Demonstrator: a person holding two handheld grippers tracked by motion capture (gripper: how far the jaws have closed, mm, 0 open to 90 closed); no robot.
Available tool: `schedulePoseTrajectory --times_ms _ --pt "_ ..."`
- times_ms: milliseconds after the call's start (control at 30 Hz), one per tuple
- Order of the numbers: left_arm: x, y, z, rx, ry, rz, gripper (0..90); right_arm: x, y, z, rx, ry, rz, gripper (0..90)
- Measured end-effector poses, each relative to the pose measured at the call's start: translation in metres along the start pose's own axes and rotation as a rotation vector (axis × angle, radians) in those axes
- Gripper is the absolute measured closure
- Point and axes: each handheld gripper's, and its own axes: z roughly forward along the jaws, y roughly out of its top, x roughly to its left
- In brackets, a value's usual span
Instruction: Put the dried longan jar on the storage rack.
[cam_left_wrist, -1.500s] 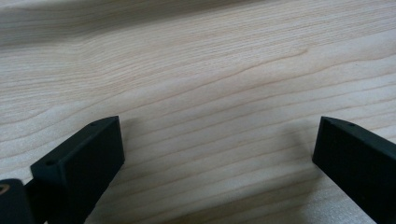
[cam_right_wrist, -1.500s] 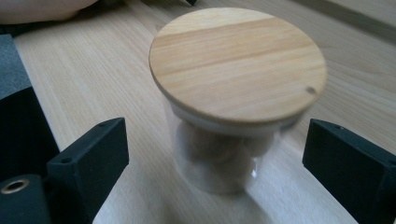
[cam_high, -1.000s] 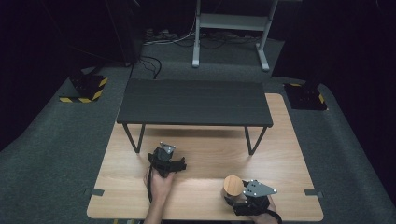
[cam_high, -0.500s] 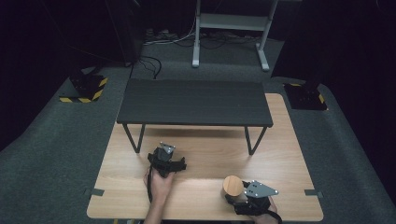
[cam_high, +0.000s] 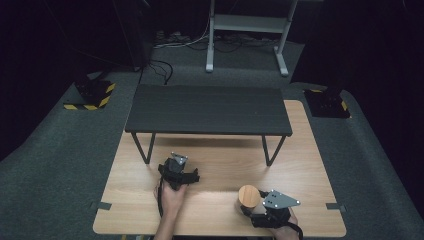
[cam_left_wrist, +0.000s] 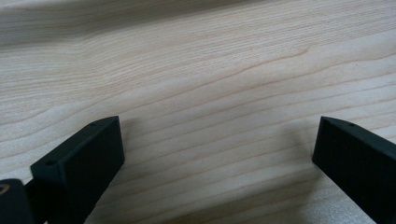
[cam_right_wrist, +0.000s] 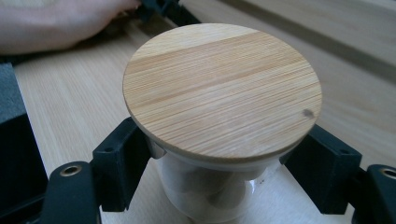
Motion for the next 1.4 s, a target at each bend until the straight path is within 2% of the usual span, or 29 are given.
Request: schedulePoseTrajectory --times_ms 167,333,400,433,700,867,1167,1400 --pt "0.000 0.000 0.000 0.000 -0.001 -0.001 2.0 -0.015 0.020 -0.007 -0.028 -0.002 -0.002 24.9" --pt "0.000 0.000 0.000 0.000 0.000 0.000 2.0 -0.035 0.051 -0.019 -0.061 -0.014 -0.011 24.9" --pt "0.000 0.000 0.000 0.000 0.000 0.000 2.1 -0.038 0.056 -0.021 -0.068 -0.015 -0.011 24.9" --pt "0.000 0.000 0.000 -0.001 0.000 0.000 2.1 -0.046 0.070 -0.027 -0.090 -0.017 -0.012 25.0" --pt "0.000 0.000 0.000 0.000 0.000 0.000 2.0 -0.069 0.124 -0.047 -0.135 -0.041 -0.036 25.0" --pt "0.000 0.000 0.000 0.000 0.000 0.001 2.0 -0.081 0.154 -0.054 -0.146 -0.051 -0.045 25.0" --pt "0.000 0.000 0.000 0.001 0.000 0.001 2.0 -0.102 0.192 -0.043 -0.130 -0.087 -0.018 25.0" --pt "0.000 0.000 0.000 0.001 0.000 0.001 2.0 -0.118 0.209 -0.023 -0.066 -0.120 0.030 25.0"
